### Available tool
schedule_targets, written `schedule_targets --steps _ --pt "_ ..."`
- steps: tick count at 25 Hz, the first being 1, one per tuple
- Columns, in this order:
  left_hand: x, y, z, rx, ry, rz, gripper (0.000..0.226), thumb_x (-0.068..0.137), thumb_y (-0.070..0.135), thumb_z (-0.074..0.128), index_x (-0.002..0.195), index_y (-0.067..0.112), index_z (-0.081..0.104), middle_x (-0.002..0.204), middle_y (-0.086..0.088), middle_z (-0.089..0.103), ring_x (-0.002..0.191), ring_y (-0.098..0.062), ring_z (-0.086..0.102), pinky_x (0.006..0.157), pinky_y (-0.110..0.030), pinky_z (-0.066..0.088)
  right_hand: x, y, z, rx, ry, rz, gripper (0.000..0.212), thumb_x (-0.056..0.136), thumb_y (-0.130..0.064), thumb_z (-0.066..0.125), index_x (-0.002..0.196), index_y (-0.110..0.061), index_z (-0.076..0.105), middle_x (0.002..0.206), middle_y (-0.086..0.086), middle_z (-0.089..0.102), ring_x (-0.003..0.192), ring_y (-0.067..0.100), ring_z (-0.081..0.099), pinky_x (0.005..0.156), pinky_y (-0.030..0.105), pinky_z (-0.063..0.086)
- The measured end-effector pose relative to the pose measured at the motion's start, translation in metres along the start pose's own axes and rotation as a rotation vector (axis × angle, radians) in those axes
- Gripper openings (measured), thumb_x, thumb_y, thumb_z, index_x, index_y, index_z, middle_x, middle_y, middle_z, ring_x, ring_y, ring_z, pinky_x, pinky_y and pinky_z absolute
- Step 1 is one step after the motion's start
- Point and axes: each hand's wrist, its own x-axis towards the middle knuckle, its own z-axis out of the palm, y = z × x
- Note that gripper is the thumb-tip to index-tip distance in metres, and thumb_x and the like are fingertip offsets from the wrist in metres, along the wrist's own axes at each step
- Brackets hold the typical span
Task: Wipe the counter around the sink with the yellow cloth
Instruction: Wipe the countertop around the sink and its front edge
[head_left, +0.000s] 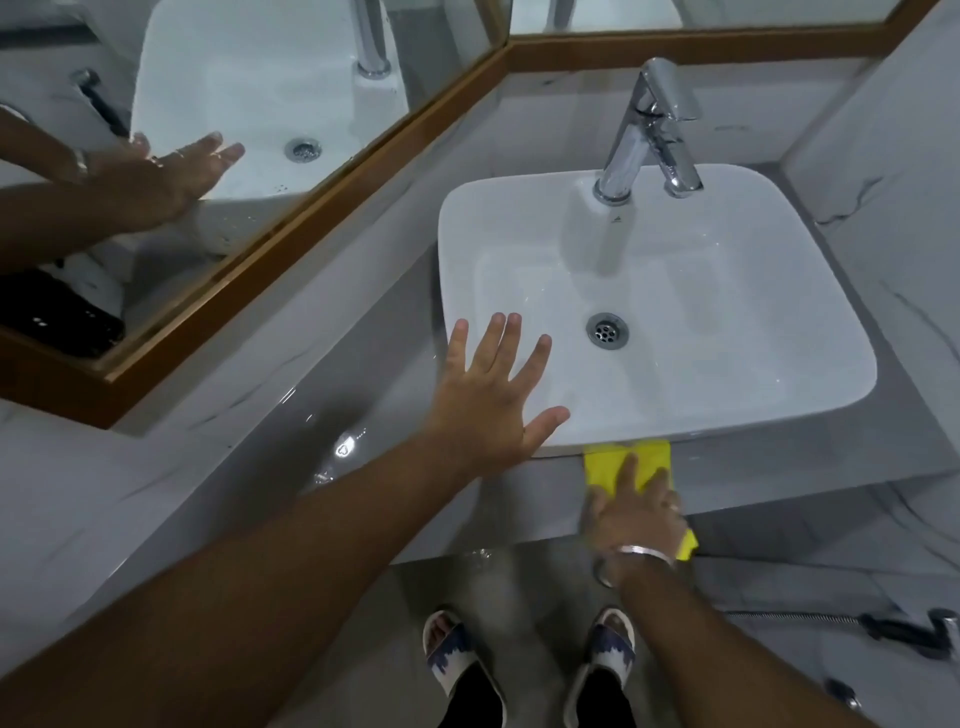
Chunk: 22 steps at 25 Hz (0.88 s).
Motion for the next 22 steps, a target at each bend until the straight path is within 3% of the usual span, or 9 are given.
schedule_targets --steps 3,5,7,10,12,15,17,19,22 --pt "0.0 -0.003 0.001 -0.015 0.016 0.0 0.077 0.091 0.068 0.025 0.151 0.02 0.03 0.16 -0.019 0.023 0.149 -0.034 0.015 0.117 -0.064 0.003 -0.045 -0.063 0.017 -0.075 -0.097 -0.553 0.069 0.084 -0.059 0.036 0.143 -0.024 0.031 0.153 0.013 0.022 0.124 0.036 0.037 0.094 0.044 0.037" --pt "-0.001 -0.005 0.0 -0.018 0.013 -0.002 0.08 0.09 0.071 0.025 0.152 0.021 0.028 0.161 -0.018 0.021 0.15 -0.034 0.013 0.117 -0.064 0.002 -0.031 -0.045 0.011 -0.077 -0.055 -0.675 0.066 0.083 -0.062 0.037 0.141 -0.031 0.033 0.151 0.007 0.029 0.122 0.033 0.041 0.091 0.042 0.041" --pt "-0.001 -0.005 0.0 -0.022 0.004 -0.013 0.086 0.086 0.076 0.024 0.152 0.021 0.029 0.161 -0.017 0.02 0.15 -0.034 0.012 0.117 -0.064 0.001 0.015 0.013 0.001 -0.052 0.007 -0.445 0.064 0.087 -0.058 0.04 0.144 -0.033 0.029 0.151 0.01 0.032 0.124 0.034 0.043 0.096 0.041 0.045" --pt "0.001 -0.004 0.004 0.007 -0.013 -0.031 0.091 0.083 0.081 0.023 0.152 0.023 0.027 0.163 -0.012 0.016 0.151 -0.032 0.008 0.116 -0.065 -0.002 0.047 0.071 -0.008 0.142 0.123 0.071 0.063 0.087 -0.047 0.048 0.144 -0.026 0.032 0.148 0.019 0.033 0.125 0.042 0.042 0.098 0.048 0.043" --pt "0.002 -0.003 0.005 0.03 -0.028 -0.046 0.091 0.083 0.083 0.021 0.153 0.025 0.025 0.164 -0.011 0.015 0.151 -0.032 0.007 0.116 -0.065 -0.004 0.031 0.033 -0.006 0.07 0.065 0.034 0.065 0.086 -0.05 0.046 0.144 -0.023 0.032 0.149 0.021 0.031 0.126 0.041 0.04 0.098 0.047 0.039" --pt "0.002 -0.003 0.005 0.07 -0.063 -0.043 0.092 0.083 0.084 0.021 0.152 0.024 0.025 0.163 -0.012 0.018 0.15 -0.034 0.01 0.116 -0.065 -0.005 -0.016 -0.016 0.002 0.047 -0.091 -0.506 0.064 0.078 -0.056 0.048 0.136 -0.028 0.043 0.146 0.014 0.035 0.118 0.036 0.046 0.093 0.044 0.041" --pt "0.003 -0.005 0.005 0.094 -0.081 -0.033 0.091 0.083 0.083 0.022 0.152 0.024 0.025 0.163 -0.012 0.018 0.151 -0.033 0.009 0.116 -0.064 -0.007 0.015 0.023 -0.012 0.095 -0.096 -0.656 0.062 0.076 -0.055 0.052 0.135 -0.042 0.037 0.143 0.003 0.04 0.116 0.032 0.051 0.091 0.041 0.047" --pt "0.004 -0.003 0.005 0.11 -0.093 -0.043 0.088 0.084 0.082 0.022 0.152 0.026 0.024 0.164 -0.01 0.014 0.151 -0.032 0.006 0.116 -0.064 -0.008 0.069 0.088 -0.024 0.085 -0.033 -0.451 0.054 0.078 -0.045 0.06 0.13 -0.044 0.045 0.14 -0.002 0.045 0.116 0.03 0.051 0.092 0.04 0.05" --pt "0.006 0.001 0.003 0.125 -0.123 -0.071 0.084 0.086 0.079 0.02 0.153 0.028 0.022 0.164 -0.009 0.012 0.151 -0.034 0.006 0.116 -0.065 -0.007 0.1 0.129 -0.033 0.22 0.136 0.016 0.051 0.082 -0.035 0.057 0.132 -0.024 0.048 0.134 0.019 0.048 0.109 0.04 0.055 0.091 0.05 0.049"
